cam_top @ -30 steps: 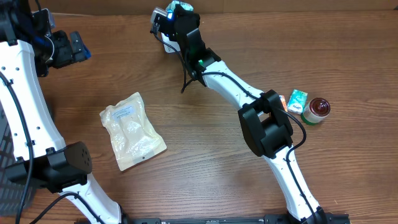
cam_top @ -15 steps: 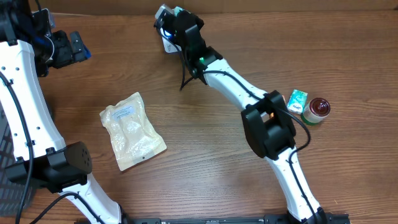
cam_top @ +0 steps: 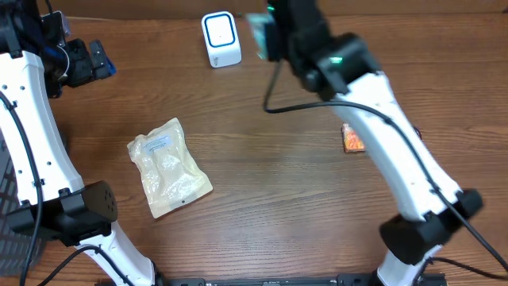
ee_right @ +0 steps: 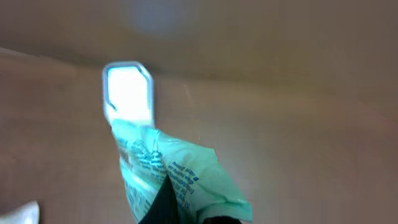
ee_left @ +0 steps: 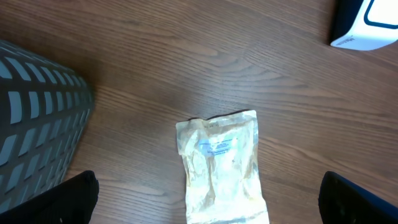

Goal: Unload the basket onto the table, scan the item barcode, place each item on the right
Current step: 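Carry the teal packet right and release it beside the packs, then move the right gripper to the clear plastic bag and grasp it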

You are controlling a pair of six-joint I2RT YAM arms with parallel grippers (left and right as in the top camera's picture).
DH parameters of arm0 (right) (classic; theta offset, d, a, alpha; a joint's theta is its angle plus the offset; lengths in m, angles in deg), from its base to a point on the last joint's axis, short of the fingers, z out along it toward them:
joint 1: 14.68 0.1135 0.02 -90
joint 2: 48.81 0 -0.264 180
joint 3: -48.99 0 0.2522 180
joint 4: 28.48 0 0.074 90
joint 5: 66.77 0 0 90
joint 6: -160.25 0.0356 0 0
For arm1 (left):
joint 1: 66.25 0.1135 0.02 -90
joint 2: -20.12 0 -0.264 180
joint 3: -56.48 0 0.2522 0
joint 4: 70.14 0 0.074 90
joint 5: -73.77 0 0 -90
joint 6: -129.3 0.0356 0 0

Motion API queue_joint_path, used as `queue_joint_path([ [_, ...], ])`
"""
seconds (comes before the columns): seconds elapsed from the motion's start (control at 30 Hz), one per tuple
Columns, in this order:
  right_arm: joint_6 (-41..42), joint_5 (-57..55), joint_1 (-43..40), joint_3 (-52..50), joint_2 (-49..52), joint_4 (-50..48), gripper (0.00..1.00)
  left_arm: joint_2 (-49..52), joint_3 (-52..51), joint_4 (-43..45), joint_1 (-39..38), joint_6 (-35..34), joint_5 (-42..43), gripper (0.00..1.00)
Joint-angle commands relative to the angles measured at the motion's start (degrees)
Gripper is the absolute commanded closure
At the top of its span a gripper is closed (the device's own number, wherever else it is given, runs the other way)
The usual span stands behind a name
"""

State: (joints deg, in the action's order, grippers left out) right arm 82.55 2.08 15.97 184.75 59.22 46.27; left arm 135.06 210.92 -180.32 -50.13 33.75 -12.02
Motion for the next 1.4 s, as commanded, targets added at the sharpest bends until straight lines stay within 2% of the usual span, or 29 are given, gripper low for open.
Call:
queue_joint_path([
  [0.0, 17.05, 1.55, -4.55, -0.35, 1.70, 10.51, 0.96, 0.09, 0.02, 0.02, -0.39, 0.85, -0.17, 0.00],
  [0.1, 21.33, 3.67, -8.90, -3.15, 2.82, 19.47, 0.96, 0.09, 0.02, 0.02, -0.39, 0.85, -0.17, 0.01],
  [0.17, 22.60, 4.85, -11.69, -6.58, 3.23, 21.49, 0.96, 0.09, 0.02, 0.02, -0.39, 0.85, -0.17, 0.00],
  [0.4, 23.76, 8.00, -21.24, -22.84, 3.23, 19.56, 0.96, 0.09, 0.02, 0.02, -0.39, 0.85, -0.17, 0.00],
  [0.57, 23.69, 7.98, -25.24, -28.52, 3.23, 18.64, 0.96, 0.09, 0.02, 0.02, -0.39, 0.85, -0.17, 0.00],
  [0.6, 23.61, 7.98, -25.68, -28.70, 3.23, 18.84, 0.88, 0.09, 0.02, 0.04, -0.39, 0.85, -0.17, 0.00],
  [0.63, 23.06, 8.00, -26.01, -28.68, 3.23, 18.88, 0.71, 0.09, 0.02, 0.02, -0.39, 0.85, -0.17, 0.01],
  [0.67, 21.59, 8.02, -26.29, -28.65, 3.23, 18.86, 0.44, 0.09, 0.02, 0.04, -0.39, 0.85, -0.17, 0.00],
  [0.7, 19.80, 8.07, -26.36, -28.61, 3.21, 18.84, 0.26, 0.09, 0.02, 0.02, -0.39, 0.85, -0.17, 0.01],
  [0.77, 16.00, 8.72, -26.34, -28.24, 3.21, 18.78, 0.12, 0.09, 0.02, 0.02, -0.39, 0.85, -0.17, 0.01],
  [0.97, 9.46, 18.16, -26.10, -20.31, 3.21, 19.69, 0.07, 0.09, 0.02, 0.02, -0.39, 0.85, -0.17, 0.00],
  [1.1, 2.86, 33.90, -24.68, -14.64, 3.21, 17.14, 0.07, 0.09, 0.02, 0.02, -0.39, 0.85, -0.17, 0.00],
  [1.2, -1.31, 45.77, -22.16, -14.53, 3.23, 12.50, 0.07, 0.09, 0.02, 0.04, -0.39, 0.85, -0.17, 0.00],
  [1.37, -1.25, 49.57, -14.21, -17.09, 3.78, 5.53, 0.08, 0.09, 0.02, 0.02, -0.39, 0.85, -0.17, 0.00],
])
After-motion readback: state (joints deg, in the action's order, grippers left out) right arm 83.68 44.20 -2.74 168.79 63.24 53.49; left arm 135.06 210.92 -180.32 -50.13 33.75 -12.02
